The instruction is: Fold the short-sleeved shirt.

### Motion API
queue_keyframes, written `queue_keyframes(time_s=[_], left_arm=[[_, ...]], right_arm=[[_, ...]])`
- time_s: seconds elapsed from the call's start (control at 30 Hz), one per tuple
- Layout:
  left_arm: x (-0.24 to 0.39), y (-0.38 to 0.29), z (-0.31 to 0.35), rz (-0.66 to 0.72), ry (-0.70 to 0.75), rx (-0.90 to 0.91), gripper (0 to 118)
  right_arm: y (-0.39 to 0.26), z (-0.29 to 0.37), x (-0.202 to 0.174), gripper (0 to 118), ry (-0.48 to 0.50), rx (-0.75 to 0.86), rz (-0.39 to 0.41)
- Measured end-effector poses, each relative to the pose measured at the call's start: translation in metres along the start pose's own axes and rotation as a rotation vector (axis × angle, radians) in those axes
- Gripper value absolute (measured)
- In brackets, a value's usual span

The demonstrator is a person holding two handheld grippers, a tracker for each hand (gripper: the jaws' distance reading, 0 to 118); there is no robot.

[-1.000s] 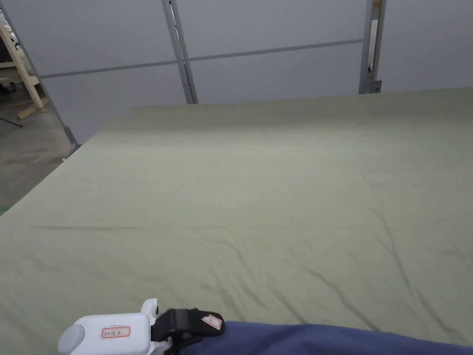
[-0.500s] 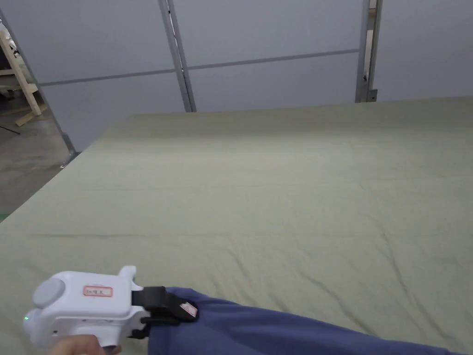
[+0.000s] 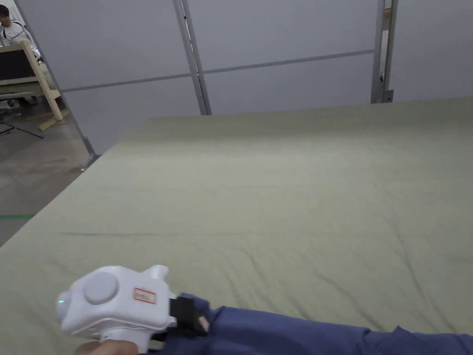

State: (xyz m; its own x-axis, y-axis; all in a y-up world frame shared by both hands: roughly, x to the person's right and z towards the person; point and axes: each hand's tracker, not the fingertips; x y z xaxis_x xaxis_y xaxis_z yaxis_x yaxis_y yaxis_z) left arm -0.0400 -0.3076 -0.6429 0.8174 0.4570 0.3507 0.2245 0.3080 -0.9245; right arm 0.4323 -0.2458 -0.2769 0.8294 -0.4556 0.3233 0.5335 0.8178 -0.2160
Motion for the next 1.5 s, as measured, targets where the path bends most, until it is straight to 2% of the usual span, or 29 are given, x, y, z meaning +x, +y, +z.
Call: queue_keyframes(time_s=[0.13, 0.23, 0.27, 0.33, 0.37, 0.47, 0.5, 0.53, 0.57, 0.6, 0.63, 0.77, 0.83, 0.93, 1.0, 1.2, 1.3, 1.37, 1.5], left_arm=[[0.056, -0.008, -0.040, -0.131, -0.041, -0.050, 14], [0.062, -0.005, -0.063, -0.060, -0.133, -0.047, 15], [0.060, -0.004, -0.066, -0.067, -0.127, -0.052, 22], [0.054, -0.004, -0.064, -0.037, -0.164, -0.094, 106], [0.050, -0.005, -0.061, -0.030, -0.170, -0.112, 118], [0.026, 0.007, -0.037, 0.059, -0.288, -0.054, 118], [0.022, 0.004, -0.023, 0.084, -0.324, -0.056, 105], [0.014, 0.004, -0.012, 0.073, -0.342, 0.024, 79], [0.010, 0.006, -0.005, 0.067, -0.333, 0.073, 34], [0.010, 0.004, -0.001, 0.066, -0.277, 0.071, 0], [0.011, 0.001, -0.001, 0.061, -0.210, 0.044, 0], [0.016, -0.003, -0.033, 0.011, -0.143, -0.046, 0], [0.026, -0.001, -0.057, -0.086, -0.015, -0.091, 0], [0.038, -0.007, -0.088, -0.144, 0.017, -0.183, 0], [0.048, -0.010, -0.100, -0.147, -0.005, -0.181, 0], [0.091, -0.022, -0.099, -0.175, -0.202, -0.219, 0], [0.108, -0.022, -0.113, -0.242, -0.155, -0.239, 0], [0.104, -0.021, -0.114, -0.202, -0.157, -0.232, 0], [0.061, -0.011, -0.080, 0.022, -0.338, -0.163, 0]], right_arm=[[0.002, 0.006, -0.006, 2, 0.016, 0.004, 0.016], [0.002, 0.012, -0.005, 2, 0.014, -0.002, 0.035], [0.002, 0.014, -0.005, 2, 0.010, -0.006, 0.042], [0.001, 0.016, -0.001, 2, 0.003, -0.011, 0.052], [0.001, 0.017, 0.001, 2, 0.003, -0.016, 0.056], [-0.003, 0.018, 0.005, 2, -0.007, -0.025, 0.059], [-0.005, 0.017, 0.008, 3, -0.010, -0.028, 0.052], [-0.006, 0.016, 0.011, 3, -0.011, -0.032, 0.042], [-0.008, 0.014, 0.013, 3, -0.011, -0.036, 0.032], [-0.010, 0.013, 0.015, 3, -0.010, -0.038, 0.018], [-0.012, 0.012, 0.017, 3, -0.009, -0.041, 0.005], [-0.018, 0.009, 0.022, 3, -0.005, -0.050, -0.031], [-0.019, 0.010, 0.023, 3, -0.009, -0.054, -0.035], [-0.018, 0.014, 0.027, 3, -0.020, -0.055, -0.038], [-0.016, 0.016, 0.030, 3, -0.029, -0.054, -0.043], [-0.015, 0.018, 0.036, 3, -0.053, -0.057, -0.053], [-0.017, 0.018, 0.036, 3, -0.049, -0.061, -0.073], [-0.018, 0.019, 0.035, 3, -0.046, -0.060, -0.077], [-0.014, 0.024, 0.033, 3, -0.038, -0.048, -0.063]])
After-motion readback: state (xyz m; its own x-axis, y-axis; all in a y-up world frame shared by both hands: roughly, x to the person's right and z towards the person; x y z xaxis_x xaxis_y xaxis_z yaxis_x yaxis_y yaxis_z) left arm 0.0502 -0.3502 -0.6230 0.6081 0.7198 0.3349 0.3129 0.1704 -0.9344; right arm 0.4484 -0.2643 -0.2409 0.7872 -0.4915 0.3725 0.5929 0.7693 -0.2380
